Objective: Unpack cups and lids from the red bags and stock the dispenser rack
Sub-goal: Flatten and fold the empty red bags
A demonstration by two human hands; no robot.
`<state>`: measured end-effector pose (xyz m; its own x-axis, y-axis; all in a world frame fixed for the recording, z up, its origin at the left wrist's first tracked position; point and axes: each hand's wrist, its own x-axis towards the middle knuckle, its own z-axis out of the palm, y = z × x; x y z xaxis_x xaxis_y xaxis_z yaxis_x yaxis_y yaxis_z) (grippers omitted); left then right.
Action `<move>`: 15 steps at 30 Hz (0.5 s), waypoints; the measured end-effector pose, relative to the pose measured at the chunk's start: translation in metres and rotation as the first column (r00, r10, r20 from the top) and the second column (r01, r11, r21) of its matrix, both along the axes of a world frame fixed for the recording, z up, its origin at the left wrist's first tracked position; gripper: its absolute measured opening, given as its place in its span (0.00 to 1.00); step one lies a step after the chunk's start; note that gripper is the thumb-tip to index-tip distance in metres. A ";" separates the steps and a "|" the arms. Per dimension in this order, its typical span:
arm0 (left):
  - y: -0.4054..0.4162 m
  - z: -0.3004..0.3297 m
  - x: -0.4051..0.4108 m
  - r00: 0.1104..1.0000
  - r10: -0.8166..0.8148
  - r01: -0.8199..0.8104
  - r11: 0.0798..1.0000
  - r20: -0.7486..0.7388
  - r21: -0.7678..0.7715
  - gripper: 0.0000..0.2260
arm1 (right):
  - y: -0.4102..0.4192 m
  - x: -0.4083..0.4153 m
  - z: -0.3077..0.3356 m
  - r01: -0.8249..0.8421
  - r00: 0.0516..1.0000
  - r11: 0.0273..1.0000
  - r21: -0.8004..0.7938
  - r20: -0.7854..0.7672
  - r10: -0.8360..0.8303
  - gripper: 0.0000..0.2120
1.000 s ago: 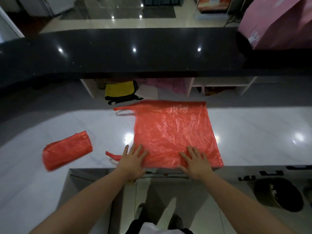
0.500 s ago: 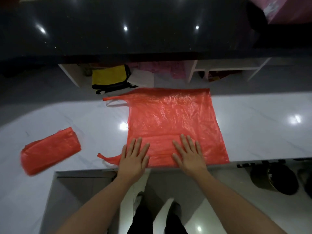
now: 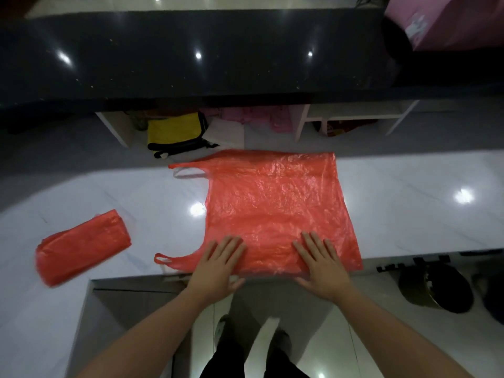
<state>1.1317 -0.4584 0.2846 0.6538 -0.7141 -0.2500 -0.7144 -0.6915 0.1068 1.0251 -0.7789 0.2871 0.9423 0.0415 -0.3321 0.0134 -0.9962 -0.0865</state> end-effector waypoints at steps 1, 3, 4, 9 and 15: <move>-0.005 -0.002 -0.004 0.999 -0.033 0.033 0.999 -0.011 0.017 0.40 | -0.003 -0.006 0.001 -0.022 1.000 1.000 -0.018 -0.018 0.022 0.47; -0.014 -0.002 -0.006 0.998 -0.045 0.046 0.997 -0.034 0.055 0.41 | -0.008 -0.011 0.006 -0.032 0.999 0.999 -0.024 -0.041 0.031 0.49; -0.016 0.001 -0.005 0.998 -0.046 0.048 0.997 -0.030 0.064 0.39 | -0.010 -0.012 0.010 -0.019 0.999 1.000 -0.014 -0.040 0.018 0.48; 0.011 0.022 0.013 1.000 0.006 -0.006 0.994 0.007 0.105 0.29 | -0.028 -0.026 0.029 0.085 0.995 0.995 0.055 0.041 -0.087 0.40; 0.063 0.055 0.047 0.984 0.176 -0.180 0.964 0.037 0.198 0.29 | -0.034 -0.027 0.039 -0.071 0.956 0.994 0.078 0.290 0.046 0.24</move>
<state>1.1783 -0.3950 0.3396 0.7720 -0.5225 -0.3620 -0.5783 -0.8137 -0.0586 0.9986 -0.8127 0.3258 0.9924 0.1163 -0.0407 0.1086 -0.9817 -0.1565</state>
